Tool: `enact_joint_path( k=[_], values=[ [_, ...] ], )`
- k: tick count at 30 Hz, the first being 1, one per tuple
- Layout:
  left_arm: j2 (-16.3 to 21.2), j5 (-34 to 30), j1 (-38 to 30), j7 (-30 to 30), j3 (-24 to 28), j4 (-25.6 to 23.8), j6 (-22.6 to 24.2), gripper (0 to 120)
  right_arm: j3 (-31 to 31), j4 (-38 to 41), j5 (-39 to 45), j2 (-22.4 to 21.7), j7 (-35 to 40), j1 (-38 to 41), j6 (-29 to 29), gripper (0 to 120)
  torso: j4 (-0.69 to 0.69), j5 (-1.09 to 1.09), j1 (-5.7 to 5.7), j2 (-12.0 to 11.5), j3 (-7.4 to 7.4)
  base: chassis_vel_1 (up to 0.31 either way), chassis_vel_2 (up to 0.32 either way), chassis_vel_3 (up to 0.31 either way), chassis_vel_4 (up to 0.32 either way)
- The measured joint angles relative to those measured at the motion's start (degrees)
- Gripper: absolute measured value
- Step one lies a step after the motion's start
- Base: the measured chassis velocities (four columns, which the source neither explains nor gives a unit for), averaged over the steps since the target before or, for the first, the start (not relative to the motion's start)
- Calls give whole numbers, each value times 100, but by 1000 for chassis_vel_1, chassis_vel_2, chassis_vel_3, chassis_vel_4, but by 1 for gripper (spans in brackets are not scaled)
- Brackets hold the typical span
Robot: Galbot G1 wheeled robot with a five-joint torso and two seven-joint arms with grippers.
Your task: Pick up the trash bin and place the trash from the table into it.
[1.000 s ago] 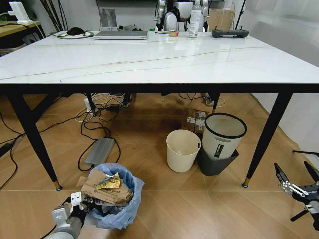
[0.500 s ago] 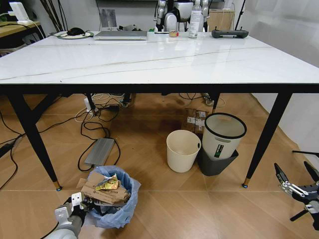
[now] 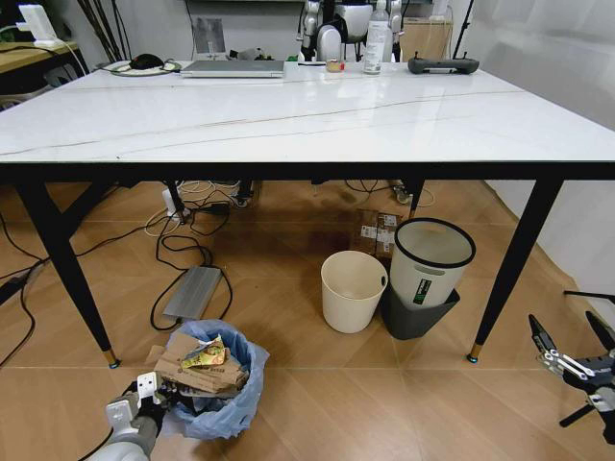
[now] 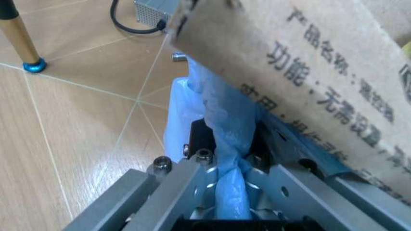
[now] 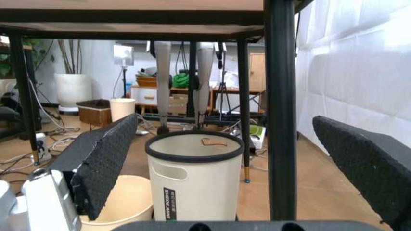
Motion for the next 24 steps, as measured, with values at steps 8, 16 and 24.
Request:
enact_joint_path(
  k=[8,16,24],
  values=[
    [-7,35,41,16,-14,-36,-14,0,0,0,0,0,0,0,0,100,0,2,0,2,2,0,0,0,0],
    [-10,55,94,54,-47,-22,-50,0,0,0,0,0,0,0,0,100,0,3,0,4,3,0,0,0,0],
    [-23,62,142,86,-71,-26,-82,0,0,0,0,0,0,0,0,100,0,3,1,5,3,0,0,0,0]
  ],
)
